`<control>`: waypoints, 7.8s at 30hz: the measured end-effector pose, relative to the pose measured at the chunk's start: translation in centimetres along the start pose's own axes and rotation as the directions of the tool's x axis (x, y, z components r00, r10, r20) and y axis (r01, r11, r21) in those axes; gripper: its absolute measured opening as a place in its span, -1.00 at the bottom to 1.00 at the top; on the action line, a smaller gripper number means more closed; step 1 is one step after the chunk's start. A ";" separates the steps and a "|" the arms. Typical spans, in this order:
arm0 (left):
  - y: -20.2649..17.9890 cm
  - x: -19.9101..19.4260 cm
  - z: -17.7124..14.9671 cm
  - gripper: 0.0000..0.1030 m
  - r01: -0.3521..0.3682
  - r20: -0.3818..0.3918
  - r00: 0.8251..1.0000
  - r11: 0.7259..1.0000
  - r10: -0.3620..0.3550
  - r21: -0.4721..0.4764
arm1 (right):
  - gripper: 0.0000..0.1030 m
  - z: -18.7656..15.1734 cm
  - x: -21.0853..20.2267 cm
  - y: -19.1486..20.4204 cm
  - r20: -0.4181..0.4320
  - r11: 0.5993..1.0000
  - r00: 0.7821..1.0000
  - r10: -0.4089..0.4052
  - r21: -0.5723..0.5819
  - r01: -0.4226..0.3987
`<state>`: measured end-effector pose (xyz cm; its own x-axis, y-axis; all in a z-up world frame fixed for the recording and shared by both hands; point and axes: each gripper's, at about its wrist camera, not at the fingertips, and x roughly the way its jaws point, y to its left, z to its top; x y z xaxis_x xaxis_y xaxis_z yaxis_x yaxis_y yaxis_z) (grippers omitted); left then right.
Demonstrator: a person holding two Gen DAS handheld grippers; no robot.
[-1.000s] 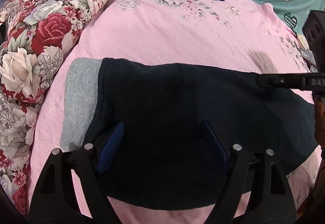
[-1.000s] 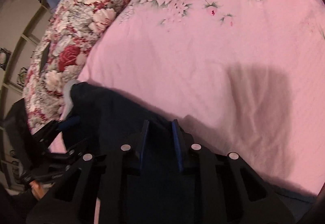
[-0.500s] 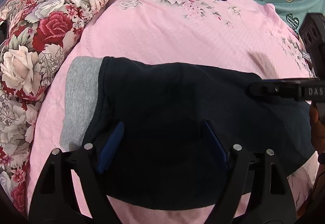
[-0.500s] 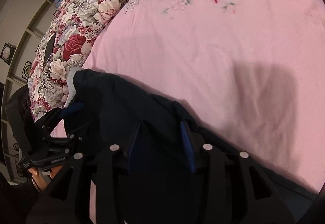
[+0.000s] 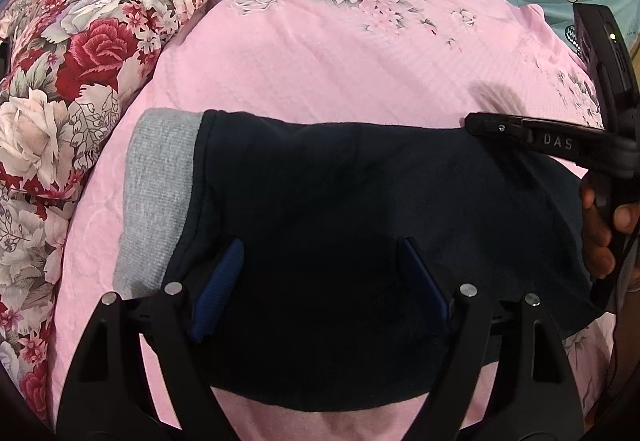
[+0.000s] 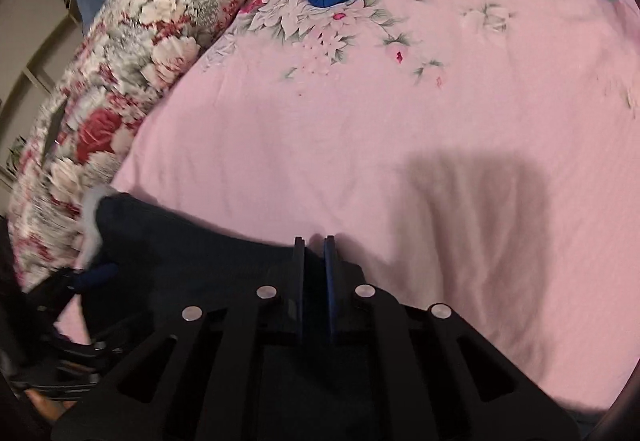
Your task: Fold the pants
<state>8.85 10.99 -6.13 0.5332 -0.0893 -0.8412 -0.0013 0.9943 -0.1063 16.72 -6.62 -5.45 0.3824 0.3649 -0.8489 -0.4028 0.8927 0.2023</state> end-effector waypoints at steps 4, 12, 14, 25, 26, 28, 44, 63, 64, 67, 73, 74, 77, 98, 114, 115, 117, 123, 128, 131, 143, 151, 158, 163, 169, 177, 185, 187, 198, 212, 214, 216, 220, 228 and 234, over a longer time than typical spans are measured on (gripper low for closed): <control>-0.1 -0.4 0.1 0.59 -0.011 -0.007 1.000 1.000 0.011 -0.012 | -0.38 -0.3 -1.8 0.4 0.103 0.908 0.914 -0.393 -0.112 0.404; -0.4 0.1 0.1 0.76 -0.016 -0.011 1.000 1.000 0.016 -0.021 | -0.38 -5.9 -4.2 -0.7 0.019 0.967 0.978 -0.206 -0.147 0.207; -0.6 0.4 0.2 0.77 -0.027 -0.008 1.000 1.000 0.027 0.006 | -0.33 -6.2 -5.4 -2.9 0.039 0.964 0.969 -0.246 -0.095 0.248; -0.5 -0.4 0.4 0.85 -0.071 0.008 0.997 0.997 0.071 0.031 | 0.16 -16.7 -16.3 -17.0 0.048 0.883 0.954 -0.297 0.395 0.255; -0.2 0.3 0.5 0.85 -0.070 -0.007 0.998 0.997 0.070 0.020 | 0.00 -18.0 -16.7 -19.0 0.027 0.862 0.945 -0.327 0.417 0.287; 0.0 0.5 0.6 0.85 -0.070 0.004 0.998 0.997 0.070 0.012 | -0.40 -20.4 -19.5 -23.5 0.095 0.795 0.916 -0.391 0.536 0.284; 0.3 -0.3 1.0 0.85 -0.146 0.025 0.989 0.989 0.146 0.014 | -1.00 -18.9 -20.4 -29.6 0.023 0.633 0.866 -0.500 0.691 0.348; 4.7 -5.8 -0.7 0.85 -0.154 0.091 0.982 0.980 0.166 -0.129 | 0.33 -25.6 -27.2 -21.5 0.089 0.579 0.760 -0.644 0.706 0.408; 4.9 -5.7 -0.7 0.85 -0.165 0.087 0.980 0.978 0.177 -0.126 | 0.33 -25.2 -26.5 -21.0 0.122 0.644 0.817 -0.563 0.684 0.342; 5.5 -3.4 -0.6 0.85 -0.284 0.050 0.955 0.952 0.291 -0.118 | 0.33 -23.6 -21.9 -20.1 0.053 0.761 0.943 -0.329 0.606 0.231; 7.7 -2.2 0.1 0.96 -0.281 -0.035 0.959 0.935 0.280 -0.216 | 0.39 -24.9 -23.7 -20.8 -0.006 0.642 0.850 -0.526 0.653 0.402; 7.5 -3.0 0.2 0.96 -0.277 -0.011 0.960 0.935 0.281 -0.222 | 0.40 -25.6 -25.1 -21.1 0.030 0.623 0.838 -0.545 0.683 0.381; 6.1 -6.2 0.2 0.96 -0.205 0.095 0.968 0.951 0.231 -0.231 | 0.60 -27.8 -27.9 -22.2 0.018 0.535 0.800 -0.599 0.752 0.384; -3.5 0.9 0.1 0.96 -0.054 -0.040 0.998 0.999 0.053 -0.006 | -0.62 -27.8 -24.3 -26.9 0.092 0.426 0.881 -0.465 0.895 0.131; -1.5 -3.1 -2.1 0.96 0.047 -0.006 0.999 0.991 -0.049 -0.122 | -0.46 -11.3 -11.9 -3.1 0.070 0.918 0.994 -0.082 0.395 0.047; -1.5 -3.3 -2.2 0.96 0.033 -0.004 0.999 0.993 -0.033 -0.110 | -0.26 -11.2 -9.1 -2.0 -0.016 0.931 0.998 -0.061 0.359 0.063; -1.8 -3.4 -2.4 0.96 0.006 -0.003 1.000 0.996 -0.006 -0.094 | 0.07 -11.3 -8.5 -1.0 -0.006 0.946 0.999 -0.051 0.321 0.050; -3.4 -3.8 -1.4 0.96 0.102 -0.007 0.995 0.991 -0.103 -0.090 | 0.38 -12.8 -15.1 -5.7 0.182 0.881 0.964 0.194 0.400 -0.253; -8.8 -4.1 0.3 0.96 0.221 -0.015 0.975 0.975 -0.221 -0.016 | -0.35 -14.6 -17.8 -13.2 0.194 0.837 0.976 -0.100 0.547 -0.023; -13.1 -3.2 0.6 0.96 0.260 -0.062 0.965 0.963 -0.256 0.074 | -0.48 -15.2 -17.0 -15.0 0.174 0.831 0.978 -0.117 0.557 0.001; -18.0 1.8 -2.1 0.96 0.139 -0.092 0.989 0.956 -0.119 0.258 | -0.94 -16.5 -15.5 -18.6 0.249 0.742 0.963 -0.107 0.664 -0.090; -15.0 1.1 -2.5 0.96 0.176 -0.124 0.980 0.968 -0.155 0.179 | -0.23 -20.4 -16.1 -10.7 0.111 0.907 0.991 0.076 0.406 -0.115; -13.9 0.0 -3.0 0.96 0.193 -0.098 0.978 0.973 -0.182 0.122 | -0.34 -20.4 -19.8 -10.6 0.219 0.899 0.974 -0.062 0.436 -0.041; -13.9 1.1 -3.3 0.96 0.164 -0.097 0.984 0.973 -0.150 0.165 | -0.46 -19.0 -15.2 -11.8 0.104 0.876 0.988 -0.116 0.480 0.052; -10.9 -3.8 -2.6 0.96 0.212 -0.009 0.977 0.971 -0.212 0.115 | 0.08 -19.3 -17.1 -11.5 0.197 0.854 0.971 -0.136 0.520 0.014; 1.2 -6.8 -3.0 0.96 0.068 0.089 0.995 0.985 -0.054 -0.160 | 0.38 -20.6 -17.8 -10.8 0.285 0.844 0.950 -0.132 0.534 -0.043; 8.9 -4.2 -3.5 0.96 -0.003 0.059 0.998 0.945 0.024 -0.326 | 0.55 -19.1 -17.2 -9.5 0.291 0.874 0.946 -0.142 0.486 -0.018; 9.4 -2.2 -3.2 0.83 0.001 0.008 1.000 0.931 0.002 -0.365 | 0.55 -18.8 -16.7 -9.6 0.284 0.873 0.949 -0.133 0.487 -0.023; 5.3 -0.8 -0.8 -0.29 -0.048 0.058 0.997 0.991 0.056 -0.127 | 0.55 -17.2 -14.7 -10.6 0.242 0.860 0.959 -0.148 0.510 0.003; -10.5 -10.9 0.0 -0.17 0.207 0.232 0.938 0.952 -0.258 0.224 | 0.55 -18.5 -16.3 -12.0 0.316 0.838 0.945 -0.084 0.536 -0.105; -14.1 -8.9 -0.6 0.43 0.207 0.199 0.943 0.936 -0.269 0.284 | 0.55 -19.2 -17.0 -12.3 0.329 0.833 0.940 -0.088 0.542 -0.112; -16.8 -6.0 -1.2 0.46 0.309 0.086 0.933 0.903 -0.348 0.300 | 0.55 -19.7 -17.3 -12.5 0.331 0.828 0.939 -0.094 0.549 -0.111; -18.1 -3.8 -1.8 0.66 0.490 -0.060 0.868 0.834 -0.493 0.253 | 0.55 -20.1 -17.5 -12.4 0.310 0.827 0.946 -0.097 0.553 -0.097; -11.7 -7.0 -1.3 0.86 0.338 0.169 0.916 0.927 -0.363 0.163 | 0.65 -18.5 -16.8 -11.0 0.325 0.847 0.946 0.008 0.500 -0.179; -8.0 -2.1 -2.0 0.88 0.052 0.079 0.995 0.996 -0.058 0.077 | 0.67 -16.0 -14.6 -8.1 0.286 0.851 0.946 0.150 0.450 -0.271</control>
<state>6.02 3.13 -4.54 0.5979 -0.1418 -0.7890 0.0916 0.9899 -0.1085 1.07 -23.45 -2.56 0.5392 0.5548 -0.6335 -0.0717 0.7798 0.6219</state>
